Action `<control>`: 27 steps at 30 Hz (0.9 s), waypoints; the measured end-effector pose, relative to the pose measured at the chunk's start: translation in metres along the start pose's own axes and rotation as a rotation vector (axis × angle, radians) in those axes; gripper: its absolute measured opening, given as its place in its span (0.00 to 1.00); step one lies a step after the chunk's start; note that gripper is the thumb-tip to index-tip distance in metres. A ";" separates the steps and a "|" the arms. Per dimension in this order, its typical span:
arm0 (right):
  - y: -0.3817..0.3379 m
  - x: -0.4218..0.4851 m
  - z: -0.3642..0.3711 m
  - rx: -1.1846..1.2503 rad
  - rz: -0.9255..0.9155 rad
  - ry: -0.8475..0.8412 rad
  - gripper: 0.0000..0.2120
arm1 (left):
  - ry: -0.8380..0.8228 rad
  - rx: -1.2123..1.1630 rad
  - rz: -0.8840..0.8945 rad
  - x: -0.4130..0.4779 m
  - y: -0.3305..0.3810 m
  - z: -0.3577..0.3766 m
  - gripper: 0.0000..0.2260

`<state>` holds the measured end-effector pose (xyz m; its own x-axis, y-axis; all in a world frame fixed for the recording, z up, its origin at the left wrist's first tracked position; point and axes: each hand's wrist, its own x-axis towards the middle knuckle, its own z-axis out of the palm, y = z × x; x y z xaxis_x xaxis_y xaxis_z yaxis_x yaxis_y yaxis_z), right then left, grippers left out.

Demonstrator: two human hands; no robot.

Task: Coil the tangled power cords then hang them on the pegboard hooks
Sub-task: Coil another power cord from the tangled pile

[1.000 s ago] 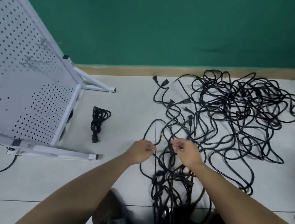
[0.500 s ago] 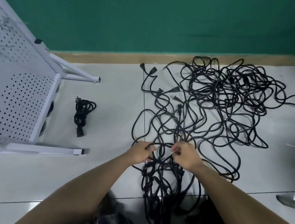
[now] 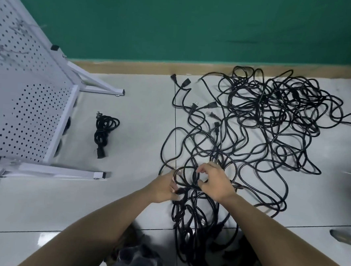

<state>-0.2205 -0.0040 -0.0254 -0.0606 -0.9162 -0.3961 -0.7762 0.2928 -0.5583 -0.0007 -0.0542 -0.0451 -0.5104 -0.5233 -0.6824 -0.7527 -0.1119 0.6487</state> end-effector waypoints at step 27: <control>-0.123 -0.018 -0.048 0.714 0.224 -0.150 0.06 | 0.359 -0.009 0.206 -0.086 0.063 -0.097 0.08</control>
<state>-0.1543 -0.0366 0.0853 -0.0437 -0.7822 -0.6215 -0.1580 0.6197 -0.7688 0.0357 -0.0980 0.0868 -0.4713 -0.7970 -0.3777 -0.6454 0.0198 0.7636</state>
